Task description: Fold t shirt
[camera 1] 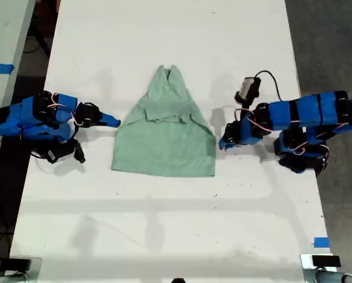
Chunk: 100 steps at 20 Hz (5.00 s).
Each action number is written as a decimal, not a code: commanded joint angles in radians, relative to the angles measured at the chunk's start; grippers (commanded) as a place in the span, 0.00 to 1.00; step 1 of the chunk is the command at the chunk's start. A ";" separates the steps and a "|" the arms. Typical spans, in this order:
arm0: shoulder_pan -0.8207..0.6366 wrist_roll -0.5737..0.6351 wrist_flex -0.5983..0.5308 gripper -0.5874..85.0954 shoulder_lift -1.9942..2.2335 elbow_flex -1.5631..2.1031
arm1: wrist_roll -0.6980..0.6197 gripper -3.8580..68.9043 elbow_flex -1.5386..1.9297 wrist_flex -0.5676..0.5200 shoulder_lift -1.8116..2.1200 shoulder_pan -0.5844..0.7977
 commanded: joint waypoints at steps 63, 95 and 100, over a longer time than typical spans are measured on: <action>0.072 -0.216 0.100 0.13 0.005 0.031 | -0.011 0.05 0.870 0.187 1.333 0.074; 0.071 -0.216 0.100 0.13 0.005 0.031 | 0.008 0.04 0.870 0.190 1.333 0.063; 0.071 -0.216 0.100 0.13 0.005 0.031 | 0.048 0.04 0.867 0.216 1.333 0.052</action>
